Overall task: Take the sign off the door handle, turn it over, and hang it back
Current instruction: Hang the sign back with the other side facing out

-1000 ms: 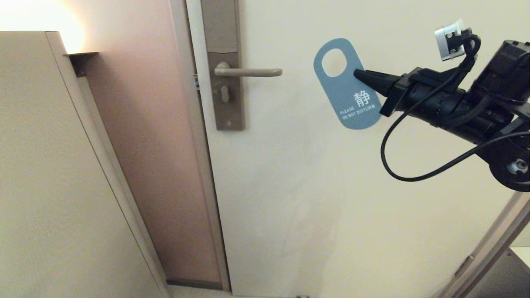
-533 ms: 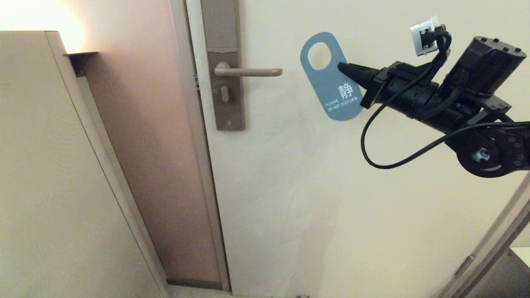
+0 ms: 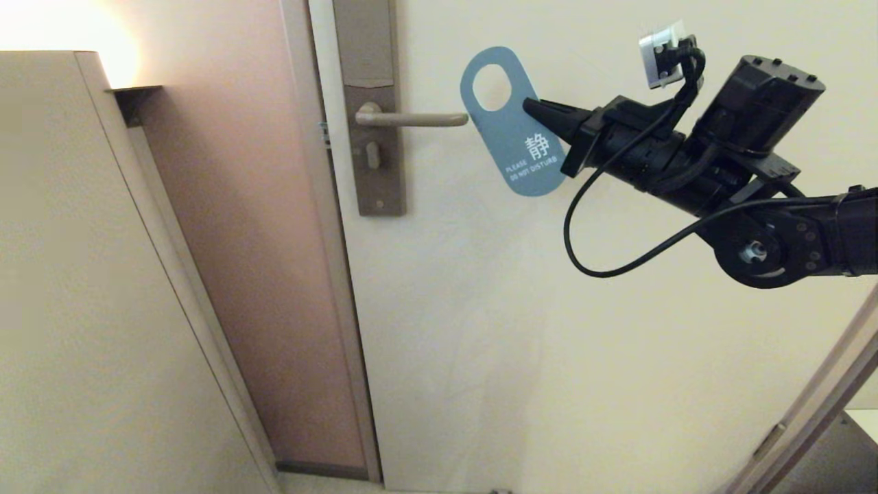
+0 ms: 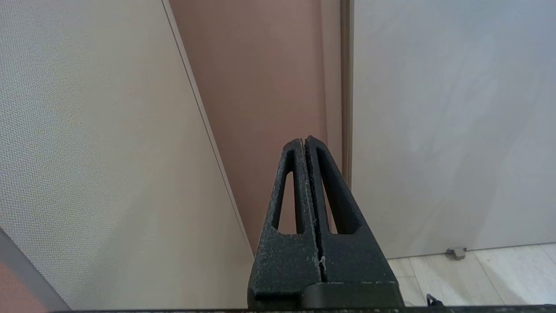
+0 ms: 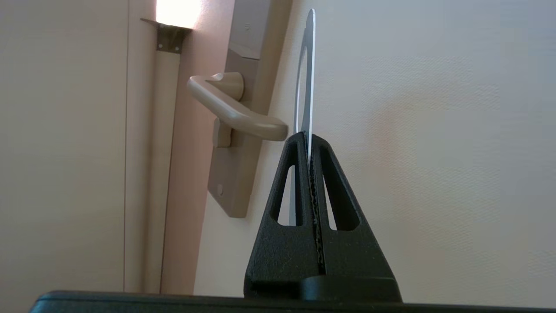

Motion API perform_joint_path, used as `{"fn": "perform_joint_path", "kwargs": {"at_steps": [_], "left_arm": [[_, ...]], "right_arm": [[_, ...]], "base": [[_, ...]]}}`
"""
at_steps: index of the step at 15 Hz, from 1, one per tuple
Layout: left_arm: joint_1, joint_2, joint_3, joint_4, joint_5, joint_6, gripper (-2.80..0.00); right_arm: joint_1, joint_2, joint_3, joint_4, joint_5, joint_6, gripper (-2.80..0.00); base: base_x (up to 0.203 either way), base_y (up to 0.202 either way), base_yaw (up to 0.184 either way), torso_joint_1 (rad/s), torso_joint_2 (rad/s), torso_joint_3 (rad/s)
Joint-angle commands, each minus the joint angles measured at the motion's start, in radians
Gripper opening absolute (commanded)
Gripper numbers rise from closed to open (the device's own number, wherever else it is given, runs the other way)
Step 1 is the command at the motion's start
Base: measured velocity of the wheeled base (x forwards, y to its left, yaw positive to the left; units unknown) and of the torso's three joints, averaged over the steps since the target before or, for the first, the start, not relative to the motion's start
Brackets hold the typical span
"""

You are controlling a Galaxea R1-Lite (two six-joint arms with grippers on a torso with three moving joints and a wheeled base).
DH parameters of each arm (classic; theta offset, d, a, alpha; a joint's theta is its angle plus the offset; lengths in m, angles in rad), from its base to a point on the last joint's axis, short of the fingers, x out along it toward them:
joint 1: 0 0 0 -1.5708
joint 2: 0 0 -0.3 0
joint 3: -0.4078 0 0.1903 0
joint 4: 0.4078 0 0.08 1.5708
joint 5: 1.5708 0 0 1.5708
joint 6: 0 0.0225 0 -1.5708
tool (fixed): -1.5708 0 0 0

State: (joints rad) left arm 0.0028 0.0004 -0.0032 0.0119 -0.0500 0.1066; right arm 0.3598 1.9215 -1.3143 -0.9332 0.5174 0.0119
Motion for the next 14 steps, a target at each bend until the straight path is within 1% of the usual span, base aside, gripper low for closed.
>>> {"fn": "perform_joint_path", "kwargs": {"at_steps": [1, 3, 10, 14], "left_arm": [[0.000, 0.000, 0.000, 0.000, -0.001, 0.001, -2.80], [0.000, 0.000, 0.000, 0.000, -0.001, 0.001, -2.80], [0.000, 0.000, 0.000, 0.000, -0.001, 0.001, -2.80], [0.000, 0.000, 0.000, 0.000, -0.001, 0.001, -2.80]], "right_arm": [[0.008, 0.022, -0.006, -0.011, 0.003, -0.003, -2.80], [0.016, 0.042, -0.008, -0.036, 0.003, -0.003, -2.80], [0.031, 0.088, -0.011, -0.049, 0.001, -0.006, -2.80], [0.037, 0.103, -0.014, -0.049, 0.003, -0.039, -2.80]], "base": [[0.000, 0.000, 0.000, 0.000, 0.00, 0.000], [0.000, 0.000, 0.000, 0.000, 0.00, 0.000], [0.000, 0.000, 0.000, 0.000, 0.00, 0.000], [0.000, 0.000, 0.000, 0.000, 0.00, 0.000]]}}
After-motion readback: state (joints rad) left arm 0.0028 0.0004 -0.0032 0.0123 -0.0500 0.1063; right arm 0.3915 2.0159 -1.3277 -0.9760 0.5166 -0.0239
